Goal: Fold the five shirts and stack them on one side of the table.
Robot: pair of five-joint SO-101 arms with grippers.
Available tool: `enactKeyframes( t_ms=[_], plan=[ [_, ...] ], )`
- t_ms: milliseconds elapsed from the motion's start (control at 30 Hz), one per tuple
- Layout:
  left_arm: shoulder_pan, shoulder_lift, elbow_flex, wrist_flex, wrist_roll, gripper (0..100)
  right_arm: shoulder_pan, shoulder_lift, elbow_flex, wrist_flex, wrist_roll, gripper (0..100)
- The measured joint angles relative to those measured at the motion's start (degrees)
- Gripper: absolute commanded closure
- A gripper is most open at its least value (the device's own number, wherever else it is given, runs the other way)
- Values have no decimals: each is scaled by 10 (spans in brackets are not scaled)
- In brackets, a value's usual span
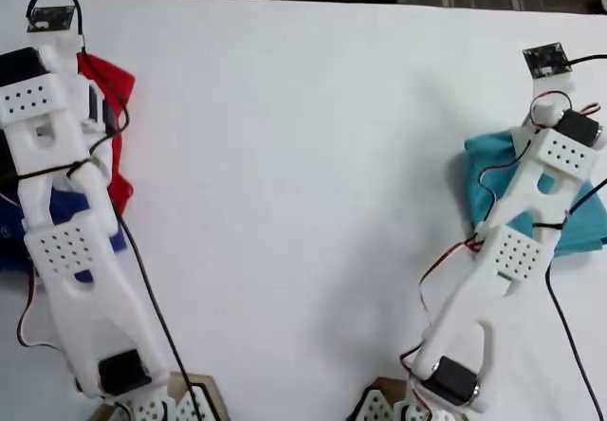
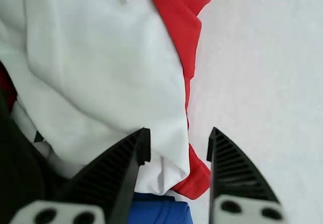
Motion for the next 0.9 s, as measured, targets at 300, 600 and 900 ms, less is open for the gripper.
enactKeyframes(
  t_ms=[300, 600, 900],
  plan=[
    [0, 0, 0, 0, 0, 790, 57, -22, 0, -7, 0, 754],
    [1, 0, 0, 0, 0, 790, 63, 30, 0, 2, 0, 754],
    [1, 0, 0, 0, 0, 790, 61, 52, -18, 21, 10, 822]
  ],
)
